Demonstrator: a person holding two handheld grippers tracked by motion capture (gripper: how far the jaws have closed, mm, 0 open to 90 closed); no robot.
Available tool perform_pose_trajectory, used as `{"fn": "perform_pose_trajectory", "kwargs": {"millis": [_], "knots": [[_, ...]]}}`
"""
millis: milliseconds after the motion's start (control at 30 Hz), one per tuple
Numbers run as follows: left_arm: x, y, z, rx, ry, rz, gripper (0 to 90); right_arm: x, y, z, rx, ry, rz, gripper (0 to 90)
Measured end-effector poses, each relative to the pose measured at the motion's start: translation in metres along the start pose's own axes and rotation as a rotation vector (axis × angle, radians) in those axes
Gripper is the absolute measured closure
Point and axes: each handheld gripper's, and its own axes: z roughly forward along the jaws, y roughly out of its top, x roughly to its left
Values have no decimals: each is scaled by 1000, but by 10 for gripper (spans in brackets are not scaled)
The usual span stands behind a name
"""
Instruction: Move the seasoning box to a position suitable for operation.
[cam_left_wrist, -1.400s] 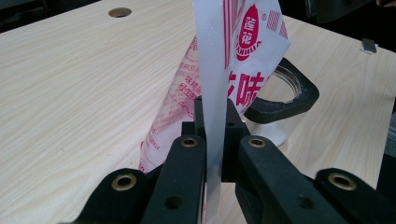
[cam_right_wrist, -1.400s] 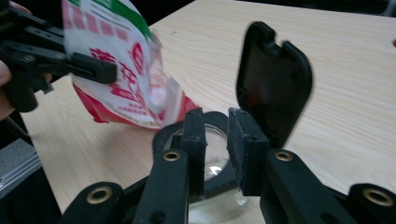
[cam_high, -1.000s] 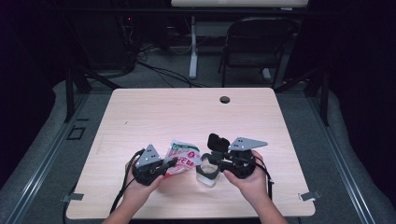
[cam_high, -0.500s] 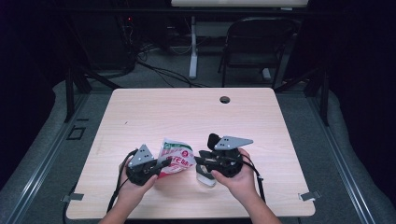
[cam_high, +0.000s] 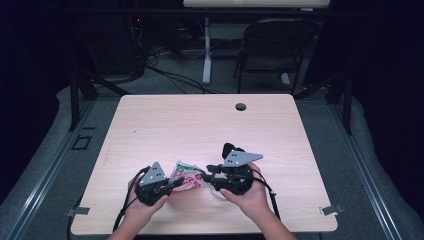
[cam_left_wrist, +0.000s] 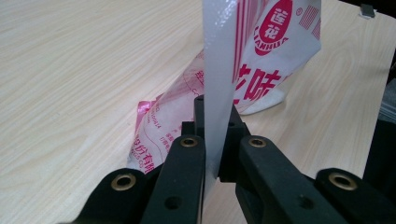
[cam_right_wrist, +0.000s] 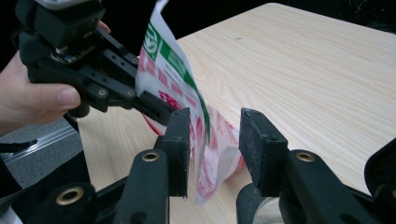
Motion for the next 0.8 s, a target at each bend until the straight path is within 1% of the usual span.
{"fn": "perform_pose_trajectory", "kwargs": {"millis": [133, 300, 400, 433, 567, 633, 700, 800], "knots": [[-1, -1, 0, 5, 3, 1, 900, 2, 1, 1, 0, 15, -3, 637], [-1, -2, 0, -1, -3, -7, 900, 6, 3, 5, -7, 41, 2, 671], [0, -2, 0, -5, -3, -5, 900, 7, 4, 8, 2, 43, -4, 675], [0, -2, 0, -6, -4, -5, 900, 7, 4, 10, -4, 44, 2, 675], [0, -2, 0, -8, -8, -12, 900, 7, 6, 12, 8, 47, -5, 684], [1, -2, 0, -11, -8, -17, 900, 8, 6, 14, 4, 47, -3, 689], [1, -2, 0, -14, -11, -20, 900, 8, 5, 16, 19, 46, -9, 692], [3, -2, 1, -12, -14, -29, 900, 9, 4, 19, 26, 46, -11, 697]]}}
